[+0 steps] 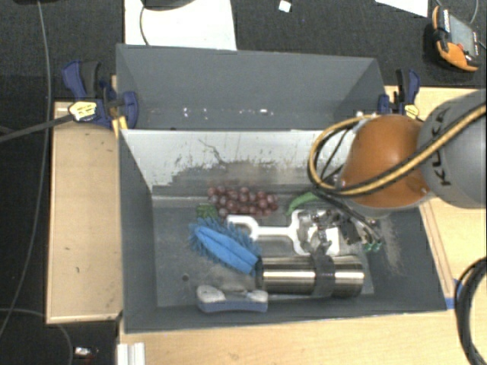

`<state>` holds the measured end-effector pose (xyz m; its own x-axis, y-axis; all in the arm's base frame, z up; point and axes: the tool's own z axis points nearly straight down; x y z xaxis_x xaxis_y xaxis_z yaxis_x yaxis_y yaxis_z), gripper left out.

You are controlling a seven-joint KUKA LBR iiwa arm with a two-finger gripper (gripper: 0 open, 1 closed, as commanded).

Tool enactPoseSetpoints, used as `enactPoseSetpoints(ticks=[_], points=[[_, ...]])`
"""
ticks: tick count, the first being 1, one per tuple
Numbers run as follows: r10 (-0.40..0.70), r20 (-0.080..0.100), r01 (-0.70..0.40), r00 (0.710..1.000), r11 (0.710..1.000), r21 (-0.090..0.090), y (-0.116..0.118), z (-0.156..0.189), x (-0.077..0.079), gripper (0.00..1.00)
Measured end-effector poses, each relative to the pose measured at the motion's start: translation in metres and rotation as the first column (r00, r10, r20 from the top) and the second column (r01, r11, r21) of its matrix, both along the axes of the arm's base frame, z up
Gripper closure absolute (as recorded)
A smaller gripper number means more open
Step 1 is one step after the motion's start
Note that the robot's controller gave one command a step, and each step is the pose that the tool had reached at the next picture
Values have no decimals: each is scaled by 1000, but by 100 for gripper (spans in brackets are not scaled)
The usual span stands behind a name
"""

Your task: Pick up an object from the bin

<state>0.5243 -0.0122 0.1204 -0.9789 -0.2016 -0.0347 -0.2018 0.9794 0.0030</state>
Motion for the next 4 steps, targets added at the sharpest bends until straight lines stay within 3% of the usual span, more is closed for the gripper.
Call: enactPoseSetpoints(ticks=[1,3,4], points=[[20,32,-20,999,1000,2,11,-44,25,0],[47,22,-47,999,999,1,6,-37,28,0],[91,33,-91,995,996,-2,2,-39,35,0]])
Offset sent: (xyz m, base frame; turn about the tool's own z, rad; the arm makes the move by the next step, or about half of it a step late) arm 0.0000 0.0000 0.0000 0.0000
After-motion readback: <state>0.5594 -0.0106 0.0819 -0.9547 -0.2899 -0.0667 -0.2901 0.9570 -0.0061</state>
